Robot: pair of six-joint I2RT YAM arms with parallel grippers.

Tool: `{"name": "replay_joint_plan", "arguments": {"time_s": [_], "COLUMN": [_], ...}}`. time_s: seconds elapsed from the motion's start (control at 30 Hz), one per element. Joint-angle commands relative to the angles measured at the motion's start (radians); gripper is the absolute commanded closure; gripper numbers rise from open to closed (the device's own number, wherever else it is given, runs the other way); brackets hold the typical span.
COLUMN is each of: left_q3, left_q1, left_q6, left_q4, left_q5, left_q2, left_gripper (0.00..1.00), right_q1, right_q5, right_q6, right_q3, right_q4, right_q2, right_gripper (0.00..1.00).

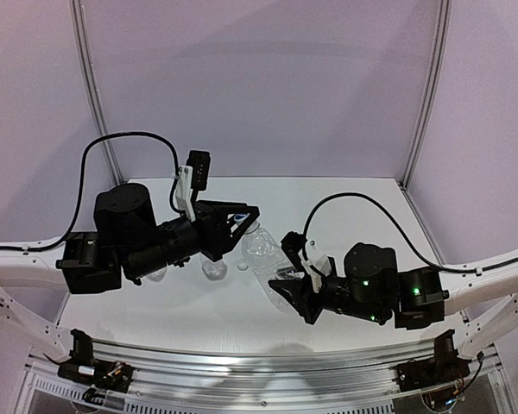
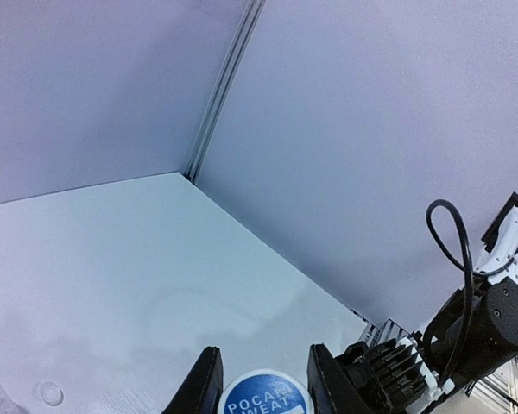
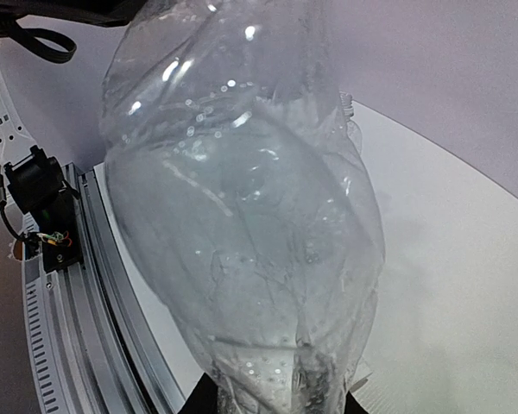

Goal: Unscrew the bottle caps

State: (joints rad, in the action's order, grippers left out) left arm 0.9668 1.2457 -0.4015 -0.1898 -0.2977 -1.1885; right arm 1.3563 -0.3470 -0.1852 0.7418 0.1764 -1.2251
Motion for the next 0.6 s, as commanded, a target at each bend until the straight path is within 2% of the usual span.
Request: {"name": "replay_joint_plan", "arguments": {"time_s": [0.0, 0.1, 0.27, 0.37, 0.47, 0.57], "left_q3": [0.012, 0.006, -0.026, -0.057, -0.084, -0.099], "left_q1": [0.017, 0.015, -0.008, -0.037, -0.071, -0.141], "left_q6": [-0.012, -0.010, -0.001, 0.011, 0.045, 0.047], "left_q4": [0.029, 0.041, 0.053, 0.051, 0.046, 0.041], "left_q5": [-0.043, -0.047, -0.026, 0.017, 0.108, 0.278], "left_q2": [-0.008, 0.013, 0.083, 0.147, 0.197, 0.246], "left_gripper": [0.67, 0.52, 0.19, 0.03, 0.01, 0.01], "right_q1": [-0.004, -0.004, -0.004, -0.004, -0.004, -0.004], "right_q5": [-0.046, -0.042, -0.032, -0.029, -0.023, 0.020], "right_q6": [-0.009, -0.007, -0.007, -0.006, -0.005, -0.003], "right_q3": [0.012, 0.012, 0.011, 0.011, 0.010, 0.004], "right_q4": [0.030, 0.030, 0.029, 0.029, 0.029, 0.037], "right_q2": [0.016, 0.019, 0.022, 0.025, 0.028, 0.038], "right_gripper": [0.73, 0.73, 0.73, 0.73, 0.73, 0.73]}}
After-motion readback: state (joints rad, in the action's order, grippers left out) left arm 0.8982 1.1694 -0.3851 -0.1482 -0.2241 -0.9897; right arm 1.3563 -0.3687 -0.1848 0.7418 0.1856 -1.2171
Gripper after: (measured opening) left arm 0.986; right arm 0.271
